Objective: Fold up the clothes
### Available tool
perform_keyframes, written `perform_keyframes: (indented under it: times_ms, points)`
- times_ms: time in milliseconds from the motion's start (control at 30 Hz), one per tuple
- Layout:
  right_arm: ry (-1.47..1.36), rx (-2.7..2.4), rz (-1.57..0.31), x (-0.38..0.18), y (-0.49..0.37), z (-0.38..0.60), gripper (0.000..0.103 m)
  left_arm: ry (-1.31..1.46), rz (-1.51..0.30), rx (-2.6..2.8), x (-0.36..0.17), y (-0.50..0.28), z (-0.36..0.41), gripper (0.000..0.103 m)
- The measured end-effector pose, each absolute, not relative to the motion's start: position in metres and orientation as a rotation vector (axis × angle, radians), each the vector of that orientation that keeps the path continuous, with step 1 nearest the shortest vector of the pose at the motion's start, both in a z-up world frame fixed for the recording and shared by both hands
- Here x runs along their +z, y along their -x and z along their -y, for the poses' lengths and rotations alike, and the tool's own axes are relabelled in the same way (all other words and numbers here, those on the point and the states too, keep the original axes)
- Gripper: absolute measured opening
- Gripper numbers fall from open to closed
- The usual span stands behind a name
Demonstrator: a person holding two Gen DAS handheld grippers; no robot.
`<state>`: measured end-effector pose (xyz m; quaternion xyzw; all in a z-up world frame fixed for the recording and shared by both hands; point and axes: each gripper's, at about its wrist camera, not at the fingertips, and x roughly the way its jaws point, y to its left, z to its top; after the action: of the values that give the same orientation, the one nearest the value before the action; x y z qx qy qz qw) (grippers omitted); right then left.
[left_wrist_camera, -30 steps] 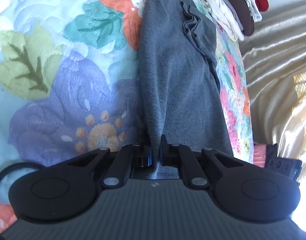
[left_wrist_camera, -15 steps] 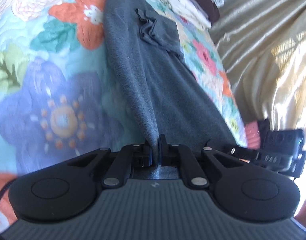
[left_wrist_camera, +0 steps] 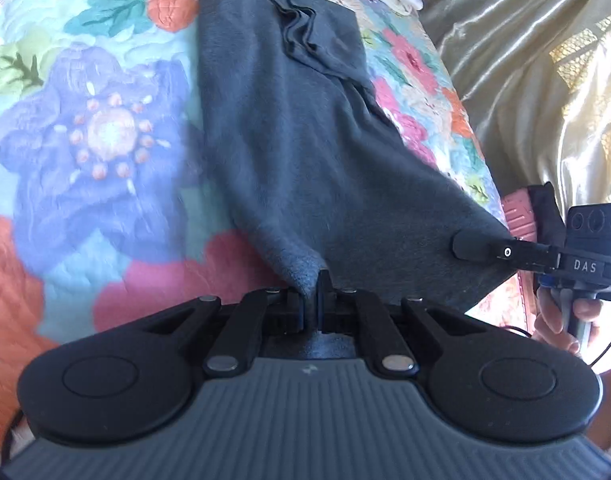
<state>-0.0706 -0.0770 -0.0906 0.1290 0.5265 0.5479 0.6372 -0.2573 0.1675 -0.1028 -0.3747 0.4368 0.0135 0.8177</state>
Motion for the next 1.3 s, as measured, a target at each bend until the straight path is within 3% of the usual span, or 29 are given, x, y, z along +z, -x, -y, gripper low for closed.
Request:
perform_keyframes:
  times_ms: [200,367,567,667,800,1033,1300]
  points:
    - [-0.193,1.205,-1.123,-0.059,0.019,0.044,0.015,0.826,-0.806,0.046,-0.061,0.222,-0.218,0.005]
    - [-0.142,1.087,-1.042,-0.042,-0.037,-0.011,0.015,0.671,-0.748,0.094,-0.029,0.156,-0.248,0.005]
    - [0.013,0.979,-1.026,-0.052,-0.084,-0.090,0.015,0.515,-0.834,0.312,-0.045,0.075,-0.272,0.005]
    - [0.010,0.923,-1.119,-0.051,-0.097,-0.099,0.015,0.494,-0.874,0.307,-0.043,0.059,-0.272,0.005]
    - [0.042,0.920,-1.092,-0.038,-0.104,-0.102,0.016,0.449,-0.871,0.275,-0.031,0.046,-0.278,0.006]
    - [0.015,0.925,-1.267,-0.101,-0.166,-0.130,0.013,0.671,-0.874,0.304,-0.075,0.020,-0.334,0.006]
    - [-0.199,0.986,-1.218,-0.106,-0.162,-0.093,0.018,0.748,-0.801,0.307,-0.096,0.041,-0.331,0.008]
